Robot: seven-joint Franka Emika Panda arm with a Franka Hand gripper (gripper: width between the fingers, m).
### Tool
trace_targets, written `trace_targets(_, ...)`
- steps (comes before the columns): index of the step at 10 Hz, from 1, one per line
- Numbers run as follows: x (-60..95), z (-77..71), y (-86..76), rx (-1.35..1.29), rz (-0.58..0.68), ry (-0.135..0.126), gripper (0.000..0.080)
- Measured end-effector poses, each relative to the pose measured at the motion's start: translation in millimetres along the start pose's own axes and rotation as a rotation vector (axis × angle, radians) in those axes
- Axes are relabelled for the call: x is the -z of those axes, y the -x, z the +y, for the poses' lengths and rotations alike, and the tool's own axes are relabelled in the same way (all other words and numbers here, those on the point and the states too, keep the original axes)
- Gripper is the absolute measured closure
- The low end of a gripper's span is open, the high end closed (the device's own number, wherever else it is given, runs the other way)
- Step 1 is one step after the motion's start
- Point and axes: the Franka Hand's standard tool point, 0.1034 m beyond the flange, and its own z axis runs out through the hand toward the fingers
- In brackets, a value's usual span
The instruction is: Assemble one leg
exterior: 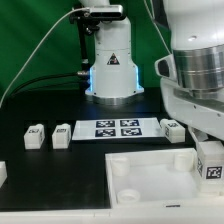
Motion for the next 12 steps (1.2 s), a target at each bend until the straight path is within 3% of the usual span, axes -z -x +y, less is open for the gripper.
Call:
trace_targets(4,-0.6,1.9,-3.2,0.417,-0.001,-0.002,0.0150)
trace_targets(6,2.8,6.6,-20.9,0.701,0.000,0.013,0.0150)
trace_targets(10,2.7,6.9,-25.8,0.795,-0.005,0.016,0.0150)
trace_targets(12,1.6,7.7,-25.7,0.795,-0.007,0.017,0.0416)
